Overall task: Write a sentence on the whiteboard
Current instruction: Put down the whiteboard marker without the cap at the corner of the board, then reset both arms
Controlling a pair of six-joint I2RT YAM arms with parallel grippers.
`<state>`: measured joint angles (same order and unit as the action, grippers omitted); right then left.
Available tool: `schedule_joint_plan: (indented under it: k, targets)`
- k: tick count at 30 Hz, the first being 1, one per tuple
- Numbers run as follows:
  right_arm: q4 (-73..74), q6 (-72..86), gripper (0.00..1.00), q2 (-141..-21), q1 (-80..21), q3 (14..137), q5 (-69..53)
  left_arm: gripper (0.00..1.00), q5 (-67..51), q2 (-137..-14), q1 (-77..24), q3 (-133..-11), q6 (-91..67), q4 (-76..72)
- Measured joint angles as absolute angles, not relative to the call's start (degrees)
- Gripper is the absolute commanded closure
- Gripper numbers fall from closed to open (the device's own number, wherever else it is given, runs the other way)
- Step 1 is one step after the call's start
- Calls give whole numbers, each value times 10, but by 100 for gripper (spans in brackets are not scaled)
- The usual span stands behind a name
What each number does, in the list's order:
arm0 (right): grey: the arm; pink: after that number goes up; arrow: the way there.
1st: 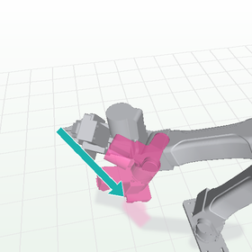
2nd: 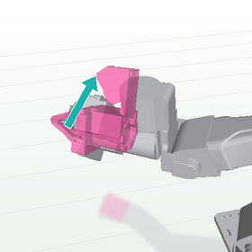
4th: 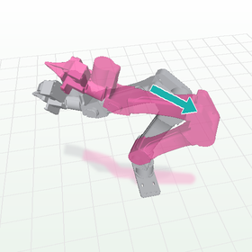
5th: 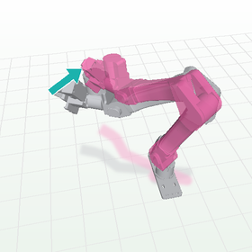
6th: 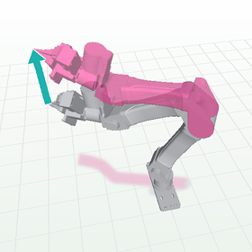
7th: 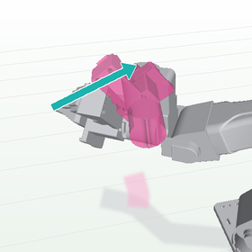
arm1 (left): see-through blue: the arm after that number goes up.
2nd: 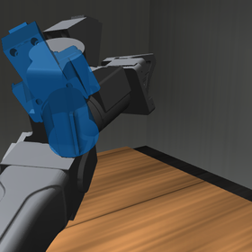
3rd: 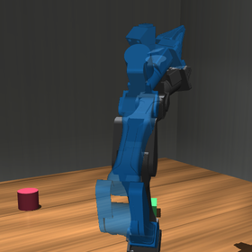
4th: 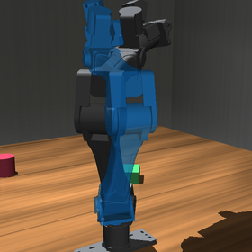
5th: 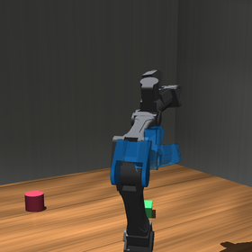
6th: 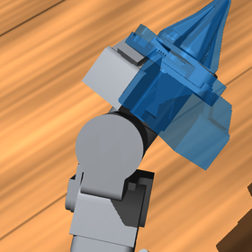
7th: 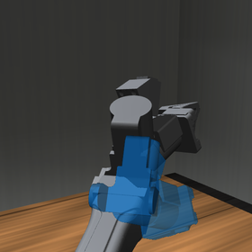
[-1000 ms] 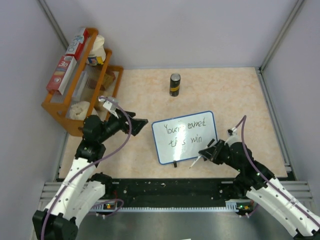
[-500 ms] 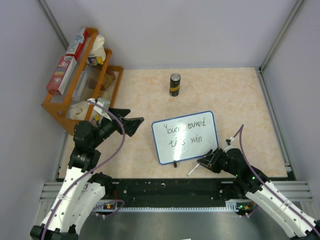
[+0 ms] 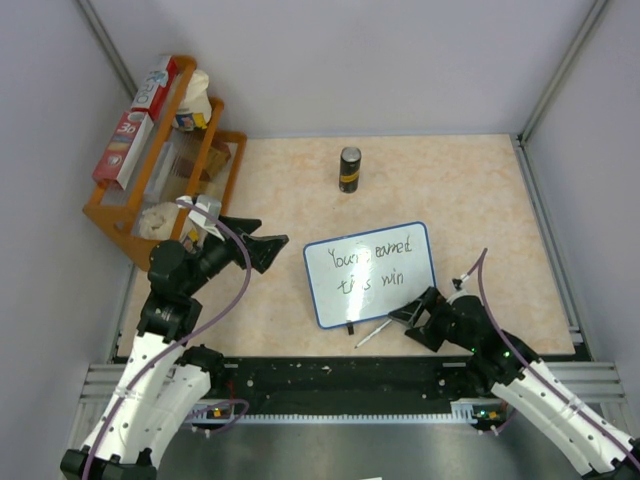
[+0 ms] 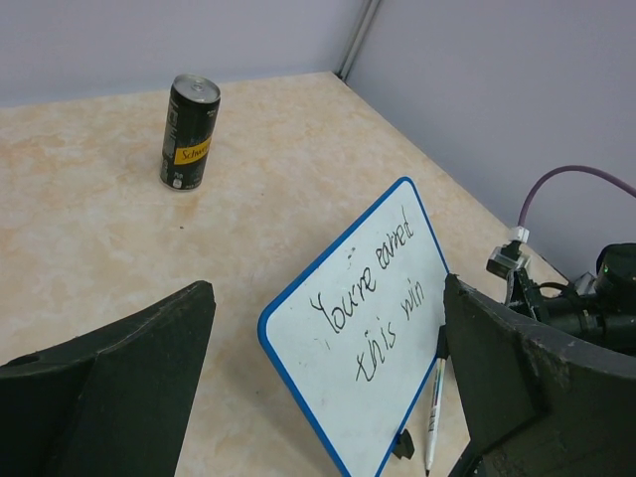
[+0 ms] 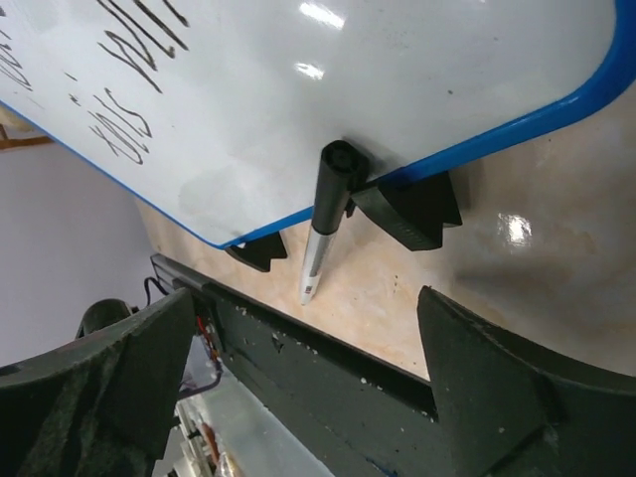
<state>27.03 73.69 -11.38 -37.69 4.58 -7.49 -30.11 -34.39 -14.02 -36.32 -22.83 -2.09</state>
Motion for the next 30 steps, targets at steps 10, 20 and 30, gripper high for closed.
schedule_joint_plan:
  k: [10,20,30]
  targets:
    - [276,672,1,-138,-377,131,-52,1,-299,-359,-140,-363,-233,-21]
    - [290,488,1,-222,-377,281,33,1,-228,-374,-140,-363,-237,12]
    - [286,343,1,-266,-377,338,243,1,-106,-420,-140,-358,-227,83]
